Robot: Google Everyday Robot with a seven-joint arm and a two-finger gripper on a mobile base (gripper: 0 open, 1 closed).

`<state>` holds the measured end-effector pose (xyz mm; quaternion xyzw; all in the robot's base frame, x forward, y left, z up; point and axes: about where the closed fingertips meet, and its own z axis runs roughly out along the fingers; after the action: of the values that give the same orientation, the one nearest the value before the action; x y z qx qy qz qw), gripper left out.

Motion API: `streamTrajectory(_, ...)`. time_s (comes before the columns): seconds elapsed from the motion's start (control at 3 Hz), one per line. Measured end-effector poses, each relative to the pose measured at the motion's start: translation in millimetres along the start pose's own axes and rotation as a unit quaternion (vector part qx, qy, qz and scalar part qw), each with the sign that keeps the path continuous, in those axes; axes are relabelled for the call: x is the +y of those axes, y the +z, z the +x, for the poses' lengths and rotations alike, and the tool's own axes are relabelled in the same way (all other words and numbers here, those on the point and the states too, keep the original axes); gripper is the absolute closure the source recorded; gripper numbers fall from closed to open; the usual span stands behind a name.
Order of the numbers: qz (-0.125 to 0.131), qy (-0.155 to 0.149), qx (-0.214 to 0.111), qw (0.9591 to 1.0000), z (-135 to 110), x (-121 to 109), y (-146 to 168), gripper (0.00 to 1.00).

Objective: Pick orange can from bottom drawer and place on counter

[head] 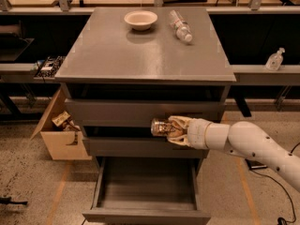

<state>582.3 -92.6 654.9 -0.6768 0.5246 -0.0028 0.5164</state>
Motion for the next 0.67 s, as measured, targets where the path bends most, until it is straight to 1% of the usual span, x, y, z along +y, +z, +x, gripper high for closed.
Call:
streamTrajectory(0.33,0.028,-0.009,0.019,0.9994,-14,-35,-18,1.00)
streamTrajectory(0.67,0.058,-0.043,0.049,0.9961,-43,-72,-49,1.00)
